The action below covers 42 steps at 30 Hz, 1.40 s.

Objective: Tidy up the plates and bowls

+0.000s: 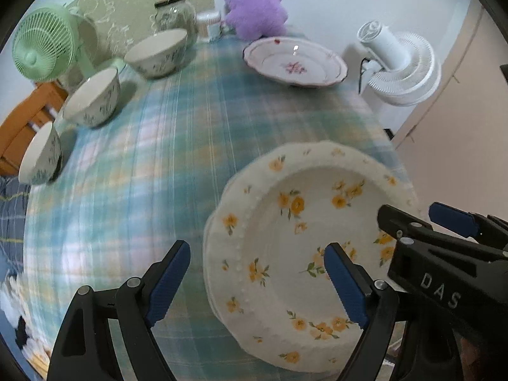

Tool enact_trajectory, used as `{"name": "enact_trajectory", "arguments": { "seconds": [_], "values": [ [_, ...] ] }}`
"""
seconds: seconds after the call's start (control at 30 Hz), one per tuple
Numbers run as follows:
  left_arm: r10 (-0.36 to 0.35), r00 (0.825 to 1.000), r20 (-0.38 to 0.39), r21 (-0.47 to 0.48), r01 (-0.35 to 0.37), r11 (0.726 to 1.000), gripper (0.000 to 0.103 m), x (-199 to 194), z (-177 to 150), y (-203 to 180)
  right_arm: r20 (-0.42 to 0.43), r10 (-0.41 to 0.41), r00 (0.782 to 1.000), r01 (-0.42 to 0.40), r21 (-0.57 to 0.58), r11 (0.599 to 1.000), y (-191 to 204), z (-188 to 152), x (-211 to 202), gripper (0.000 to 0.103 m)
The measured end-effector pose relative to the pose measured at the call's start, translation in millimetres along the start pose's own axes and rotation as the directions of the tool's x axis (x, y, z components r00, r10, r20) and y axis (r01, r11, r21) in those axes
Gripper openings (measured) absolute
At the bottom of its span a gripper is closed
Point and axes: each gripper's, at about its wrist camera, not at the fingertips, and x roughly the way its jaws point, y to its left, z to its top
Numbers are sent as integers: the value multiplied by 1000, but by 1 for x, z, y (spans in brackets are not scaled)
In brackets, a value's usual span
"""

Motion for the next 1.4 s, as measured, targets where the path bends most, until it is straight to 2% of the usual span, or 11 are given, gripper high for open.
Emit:
{"name": "enact_trajectory", "arguments": {
  "seconds": [0.23, 0.5, 0.83, 1.1, 1.4],
  "values": [
    [-24, 997, 73, 34, 22, 999, 88, -30, 18, 18, 121, 11, 993, -14, 24, 1000, 25, 6, -39, 72],
    [-35, 992, 119, 52, 29, 998, 88, -33, 44, 21, 199, -29, 980, 19, 56, 998, 35, 25, -60, 73],
    [10, 982, 187, -3, -9, 1000, 87, -25, 97, 2, 260, -15, 966, 10, 21, 1000, 20, 83, -55, 73],
    [47, 979, 197, -60, -35, 998, 87, -9, 132, -12, 274, 25, 961, -15, -36, 999, 2, 132, -39, 73],
    [93, 968, 234, -93, -73, 993, 87, 11, 174, -22, 309, 49, 950, -30, -66, 997, -6, 178, -25, 73]
  ]
}}
